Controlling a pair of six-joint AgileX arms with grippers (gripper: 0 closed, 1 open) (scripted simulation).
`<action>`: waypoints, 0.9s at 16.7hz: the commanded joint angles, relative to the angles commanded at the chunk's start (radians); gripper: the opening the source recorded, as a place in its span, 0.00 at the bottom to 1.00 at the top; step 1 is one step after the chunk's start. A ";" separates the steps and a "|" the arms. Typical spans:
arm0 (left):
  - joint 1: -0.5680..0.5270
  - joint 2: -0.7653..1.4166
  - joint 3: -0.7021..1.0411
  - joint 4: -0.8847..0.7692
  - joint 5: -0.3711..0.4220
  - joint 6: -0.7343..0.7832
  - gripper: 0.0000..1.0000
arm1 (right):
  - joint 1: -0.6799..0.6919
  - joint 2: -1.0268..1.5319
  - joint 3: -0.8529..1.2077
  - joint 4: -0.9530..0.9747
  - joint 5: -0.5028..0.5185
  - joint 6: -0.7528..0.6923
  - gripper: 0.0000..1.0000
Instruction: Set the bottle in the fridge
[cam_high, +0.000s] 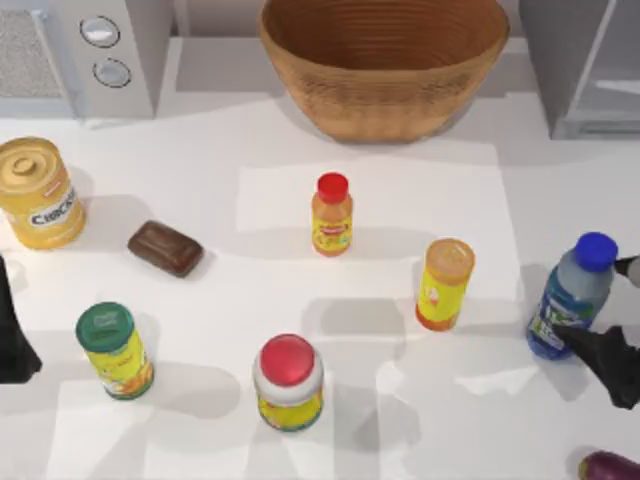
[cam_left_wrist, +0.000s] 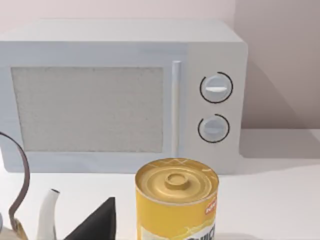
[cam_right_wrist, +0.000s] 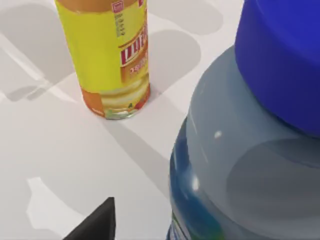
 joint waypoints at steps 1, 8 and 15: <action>0.000 0.000 0.000 0.000 0.000 0.000 1.00 | 0.019 0.036 0.001 0.045 0.014 0.016 1.00; 0.000 0.000 0.000 0.000 0.000 0.000 1.00 | 0.095 0.174 0.002 0.214 0.072 0.080 1.00; 0.000 0.000 0.000 0.000 0.000 0.000 1.00 | 0.095 0.174 0.002 0.214 0.072 0.080 0.63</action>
